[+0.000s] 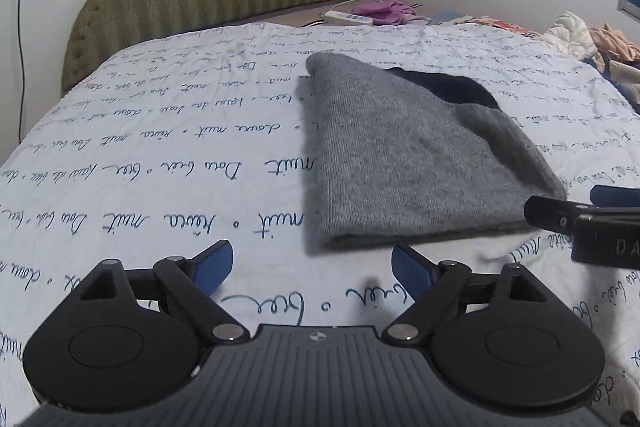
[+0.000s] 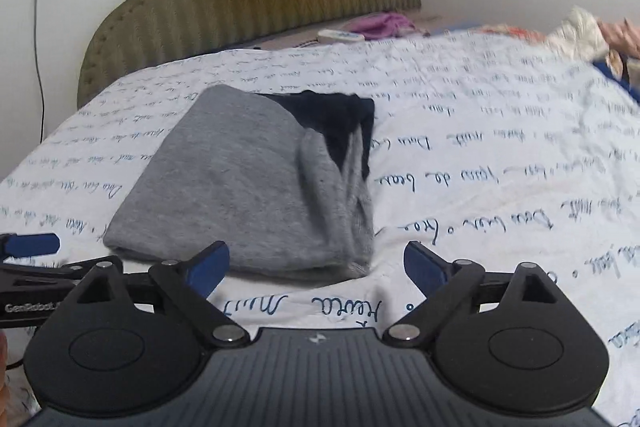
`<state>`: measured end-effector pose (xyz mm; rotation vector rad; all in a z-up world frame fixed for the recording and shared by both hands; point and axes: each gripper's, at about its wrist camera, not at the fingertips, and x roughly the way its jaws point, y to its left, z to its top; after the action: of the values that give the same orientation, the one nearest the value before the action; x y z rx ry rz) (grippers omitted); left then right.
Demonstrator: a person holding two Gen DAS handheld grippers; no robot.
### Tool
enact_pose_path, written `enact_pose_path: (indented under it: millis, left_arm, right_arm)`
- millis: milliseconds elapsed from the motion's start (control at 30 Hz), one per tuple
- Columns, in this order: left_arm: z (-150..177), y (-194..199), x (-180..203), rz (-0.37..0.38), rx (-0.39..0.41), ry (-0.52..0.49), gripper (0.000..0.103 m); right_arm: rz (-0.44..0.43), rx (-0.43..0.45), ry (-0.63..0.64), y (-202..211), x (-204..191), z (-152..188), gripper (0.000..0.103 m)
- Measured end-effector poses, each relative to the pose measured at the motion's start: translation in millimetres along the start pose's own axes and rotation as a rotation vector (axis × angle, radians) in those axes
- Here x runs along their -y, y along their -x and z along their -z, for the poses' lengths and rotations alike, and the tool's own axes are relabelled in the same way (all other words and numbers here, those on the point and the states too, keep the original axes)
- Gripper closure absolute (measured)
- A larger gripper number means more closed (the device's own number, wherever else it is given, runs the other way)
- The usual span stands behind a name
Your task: Fold small clothes
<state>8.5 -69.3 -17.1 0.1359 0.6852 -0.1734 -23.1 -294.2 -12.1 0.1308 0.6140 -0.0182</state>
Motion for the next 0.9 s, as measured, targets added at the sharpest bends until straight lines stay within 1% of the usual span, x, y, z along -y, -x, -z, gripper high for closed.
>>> enact_pose_path:
  millis: [67,200,233,367,733,900]
  left_arm:
    - [2.3,0.4,2.6,-0.004,-0.007,0.002,0.011]
    - [8.6,1.2,8.4,-0.009,-0.011,-0.005,0.008]
    - [10.0,1.1,9.6,-0.014,-0.014,-0.009,0.008]
    - [14.7,0.7,12.4,-0.017,-0.017,-0.008,0.008]
    - [25.2,-2.1,7.9,-0.034,-0.026,0.039,0.005]
    - [28.0,-4.2,2.9,-0.025,-0.034,0.074,0.001]
  right_arm:
    - [0.008,-0.005,0.008,0.6,-6.0,4.7,0.008]
    - [-0.013,-0.035,-0.010,-0.9,-4.6,11.5,0.008]
    - [-0.016,-0.036,-0.010,4.7,-5.9,13.9,0.008]
    - [-0.013,-0.039,-0.006,5.9,-6.3,21.5,0.008]
    - [-0.018,-0.053,0.003,6.7,-9.0,31.7,0.008]
    - [-0.021,-0.059,0.007,6.1,-10.0,35.2,0.008]
